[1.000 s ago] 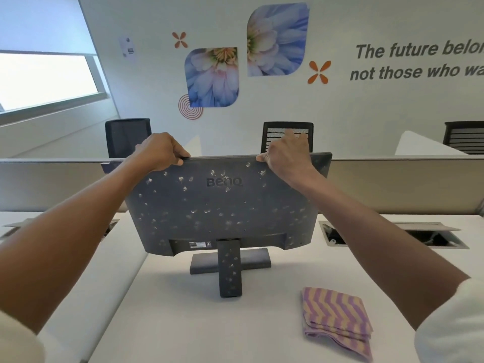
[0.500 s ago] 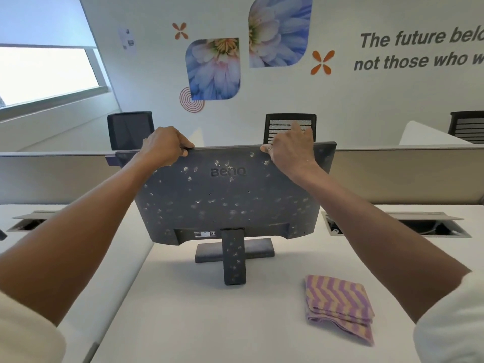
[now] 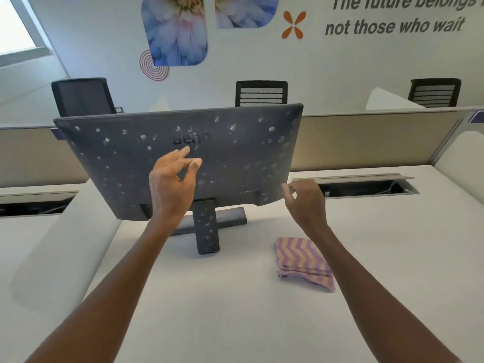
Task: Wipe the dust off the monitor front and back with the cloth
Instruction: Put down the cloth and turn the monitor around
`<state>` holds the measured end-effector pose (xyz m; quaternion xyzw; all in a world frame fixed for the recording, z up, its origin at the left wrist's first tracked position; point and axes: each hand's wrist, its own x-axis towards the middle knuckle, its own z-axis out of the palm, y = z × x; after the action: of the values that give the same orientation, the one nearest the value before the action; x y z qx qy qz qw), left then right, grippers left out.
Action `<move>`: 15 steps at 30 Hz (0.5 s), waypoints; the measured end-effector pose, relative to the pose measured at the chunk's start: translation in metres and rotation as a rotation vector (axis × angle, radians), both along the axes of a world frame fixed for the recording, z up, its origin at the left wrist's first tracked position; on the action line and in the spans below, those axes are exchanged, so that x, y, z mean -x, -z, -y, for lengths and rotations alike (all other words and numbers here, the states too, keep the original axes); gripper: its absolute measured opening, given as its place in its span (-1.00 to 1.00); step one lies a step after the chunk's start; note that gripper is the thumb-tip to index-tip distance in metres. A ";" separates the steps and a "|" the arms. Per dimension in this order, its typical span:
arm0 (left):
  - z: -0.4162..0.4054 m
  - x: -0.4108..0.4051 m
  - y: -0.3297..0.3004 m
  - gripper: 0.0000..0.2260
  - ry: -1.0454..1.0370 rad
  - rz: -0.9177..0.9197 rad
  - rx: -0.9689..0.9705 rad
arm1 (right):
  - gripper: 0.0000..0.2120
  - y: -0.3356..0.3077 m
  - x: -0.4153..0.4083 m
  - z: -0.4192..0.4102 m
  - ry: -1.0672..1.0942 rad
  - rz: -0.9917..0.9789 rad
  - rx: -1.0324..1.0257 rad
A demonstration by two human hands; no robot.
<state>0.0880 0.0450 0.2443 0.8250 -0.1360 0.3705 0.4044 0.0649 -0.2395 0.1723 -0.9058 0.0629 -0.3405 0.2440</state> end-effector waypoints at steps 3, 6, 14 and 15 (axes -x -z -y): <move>0.023 0.014 0.043 -0.83 0.029 -0.099 0.010 | -0.76 0.055 0.016 0.030 0.102 -0.383 -0.057; 0.040 0.028 0.075 -0.78 0.069 -0.248 -0.004 | -0.57 0.095 0.030 0.050 0.261 -0.744 -0.065; 0.052 0.044 0.122 -0.68 0.092 -0.599 0.060 | -0.18 0.138 0.046 0.063 0.514 -0.948 -0.489; 0.053 0.045 0.127 -0.67 0.109 -0.636 0.049 | -0.20 0.139 0.047 0.064 0.497 -0.948 -0.537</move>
<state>0.0432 -0.0082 0.1177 0.8810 -0.0380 0.0751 0.4656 0.0182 -0.3038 0.0333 -0.8238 0.4587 0.0816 0.3231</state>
